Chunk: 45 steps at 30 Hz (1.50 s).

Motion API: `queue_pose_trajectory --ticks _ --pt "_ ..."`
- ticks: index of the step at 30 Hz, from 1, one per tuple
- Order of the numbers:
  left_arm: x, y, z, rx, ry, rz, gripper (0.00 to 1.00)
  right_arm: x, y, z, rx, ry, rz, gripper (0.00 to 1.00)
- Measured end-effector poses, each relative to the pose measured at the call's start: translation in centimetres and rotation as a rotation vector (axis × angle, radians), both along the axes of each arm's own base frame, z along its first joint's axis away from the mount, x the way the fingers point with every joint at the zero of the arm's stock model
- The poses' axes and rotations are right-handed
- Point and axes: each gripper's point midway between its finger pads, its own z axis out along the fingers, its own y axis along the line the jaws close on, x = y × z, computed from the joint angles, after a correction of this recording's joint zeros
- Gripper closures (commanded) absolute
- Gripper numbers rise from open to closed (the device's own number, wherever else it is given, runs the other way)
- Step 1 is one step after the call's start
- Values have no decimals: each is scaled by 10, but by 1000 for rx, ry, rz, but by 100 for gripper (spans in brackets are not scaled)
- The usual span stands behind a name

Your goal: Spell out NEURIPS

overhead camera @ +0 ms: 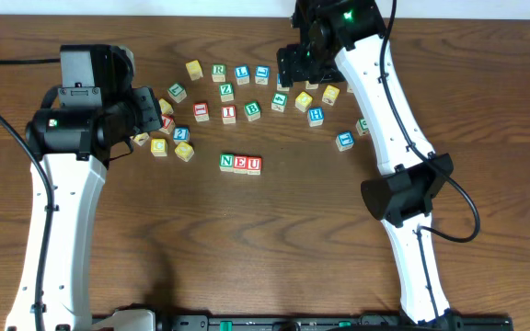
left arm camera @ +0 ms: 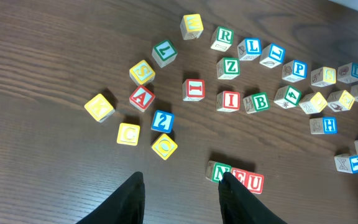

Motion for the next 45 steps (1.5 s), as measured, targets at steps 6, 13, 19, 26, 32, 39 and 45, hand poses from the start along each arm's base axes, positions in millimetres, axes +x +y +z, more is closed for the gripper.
queue_pose_trajectory --ticks 6,13,19,26,32,39,45 --pt "4 0 -3 0 2 0 60 -2 7 0 2 -5 13 21" --pt "21 0 -18 0 14 0 50 -3 10 1 3 -7 20 20" --pt "35 1 -34 0 32 0 47 -3 10 1 3 -7 21 19" --pt "41 1 -47 -1 56 0 46 -3 9 0 -2 -6 21 18" --pt "42 1 -49 3 60 -4 46 -4 9 0 -6 -5 20 18" --pt "40 1 -50 4 67 -7 46 -4 9 0 -6 -5 20 17" --pt "40 1 -51 8 70 -13 46 -4 9 0 -6 -5 20 17"
